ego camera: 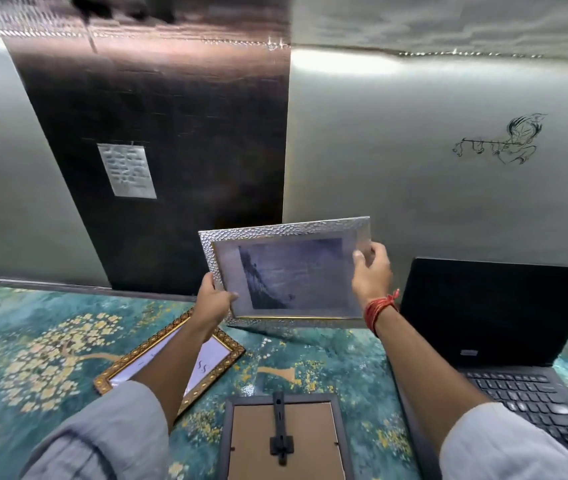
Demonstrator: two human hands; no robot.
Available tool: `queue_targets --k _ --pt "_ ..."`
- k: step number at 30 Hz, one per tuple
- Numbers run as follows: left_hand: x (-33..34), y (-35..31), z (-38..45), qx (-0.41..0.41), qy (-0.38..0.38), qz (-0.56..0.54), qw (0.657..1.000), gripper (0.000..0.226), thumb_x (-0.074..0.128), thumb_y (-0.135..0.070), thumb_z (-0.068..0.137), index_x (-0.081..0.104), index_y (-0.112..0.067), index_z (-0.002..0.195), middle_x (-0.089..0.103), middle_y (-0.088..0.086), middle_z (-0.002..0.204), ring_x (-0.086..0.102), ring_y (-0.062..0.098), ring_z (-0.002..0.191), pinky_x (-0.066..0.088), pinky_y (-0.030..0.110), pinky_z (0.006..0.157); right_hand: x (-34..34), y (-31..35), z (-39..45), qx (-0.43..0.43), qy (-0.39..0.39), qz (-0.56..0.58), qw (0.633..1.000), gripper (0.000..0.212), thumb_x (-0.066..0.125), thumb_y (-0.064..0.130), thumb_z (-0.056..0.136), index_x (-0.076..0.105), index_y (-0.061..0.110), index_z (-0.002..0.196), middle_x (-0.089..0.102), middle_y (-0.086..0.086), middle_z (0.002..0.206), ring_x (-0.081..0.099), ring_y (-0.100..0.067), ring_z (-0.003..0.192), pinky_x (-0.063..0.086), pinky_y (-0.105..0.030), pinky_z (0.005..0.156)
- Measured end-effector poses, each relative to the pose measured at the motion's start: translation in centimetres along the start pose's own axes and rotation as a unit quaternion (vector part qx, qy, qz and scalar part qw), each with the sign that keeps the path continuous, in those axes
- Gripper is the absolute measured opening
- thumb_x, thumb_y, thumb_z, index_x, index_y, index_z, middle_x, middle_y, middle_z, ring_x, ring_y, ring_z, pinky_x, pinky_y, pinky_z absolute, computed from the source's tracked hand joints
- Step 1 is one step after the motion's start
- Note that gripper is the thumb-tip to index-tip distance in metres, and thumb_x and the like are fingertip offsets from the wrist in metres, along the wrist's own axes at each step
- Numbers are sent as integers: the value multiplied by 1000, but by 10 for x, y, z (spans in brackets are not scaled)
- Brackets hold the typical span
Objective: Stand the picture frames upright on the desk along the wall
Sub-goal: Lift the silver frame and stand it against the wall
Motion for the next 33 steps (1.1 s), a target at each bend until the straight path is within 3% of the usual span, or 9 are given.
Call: queue_targets --k 6,9,11,14,21,25,28,31,33 --pt "-22 -68 -29 203 -170 171 949 76 65 -27 88 23 -18 151 20 13 160 28 32 144 30 46 112 0 103 -26 -190 2 -61 980 29 53 10 90 62 16 117 66 -15 107 56 -34 101 43 -40 90" --pt "-9 -96 -37 310 -107 189 926 60 64 -24 89 41 -17 145 48 10 146 47 30 133 39 46 110 3 141 -32 -260 20 -147 954 29 56 19 92 63 18 120 64 -14 109 53 -34 106 43 -44 90" --pt "9 -99 -40 303 -10 133 944 40 61 -20 92 56 -15 132 67 6 115 66 28 107 52 48 94 8 153 -34 -286 40 -206 935 29 56 22 93 62 21 121 63 -13 110 51 -32 109 39 -43 87" --pt "27 -91 -45 255 33 69 964 26 56 -16 95 61 -18 121 69 4 93 67 22 81 57 50 81 15 151 -35 -294 65 -249 921 28 53 22 93 61 23 120 62 -10 109 50 -30 109 32 -39 81" --pt "35 -64 -31 191 0 16 982 19 50 -13 98 60 -19 113 71 5 100 67 28 97 56 49 88 25 134 -26 -325 125 -226 910 53 59 8 87 50 21 137 53 -7 130 43 -28 124 39 -43 96" --pt "28 -45 -16 154 8 -11 988 21 49 -13 99 58 -18 116 69 6 106 66 27 101 55 54 91 -2 90 -10 -218 17 -269 938 70 61 13 86 29 18 148 25 -9 156 21 -29 144 30 -48 110" --pt "34 -49 -10 161 26 -25 986 24 47 -9 99 57 -18 120 67 5 110 64 22 103 54 49 94 -10 44 4 -91 22 -212 973 80 61 12 87 13 14 152 9 -12 162 13 -31 148 20 -46 117" --pt "37 -50 -3 170 21 -27 985 29 46 -9 100 56 -17 126 66 3 115 62 20 108 53 44 97 -1 4 10 27 105 -128 986 68 53 14 94 17 12 151 30 -13 156 34 -30 142 27 -41 117" --pt "36 -48 2 166 14 -32 986 34 46 -6 100 55 -15 131 64 2 118 60 20 112 52 40 97 5 -11 10 31 118 -128 984 56 48 13 96 28 14 148 44 -11 148 45 -30 134 35 -41 112"
Point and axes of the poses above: each hand's wrist, its own z-axis towards the middle knuckle, its own x-axis out of the palm, y = z × x, the point moved 6 cm from there along z, towards the middle knuckle
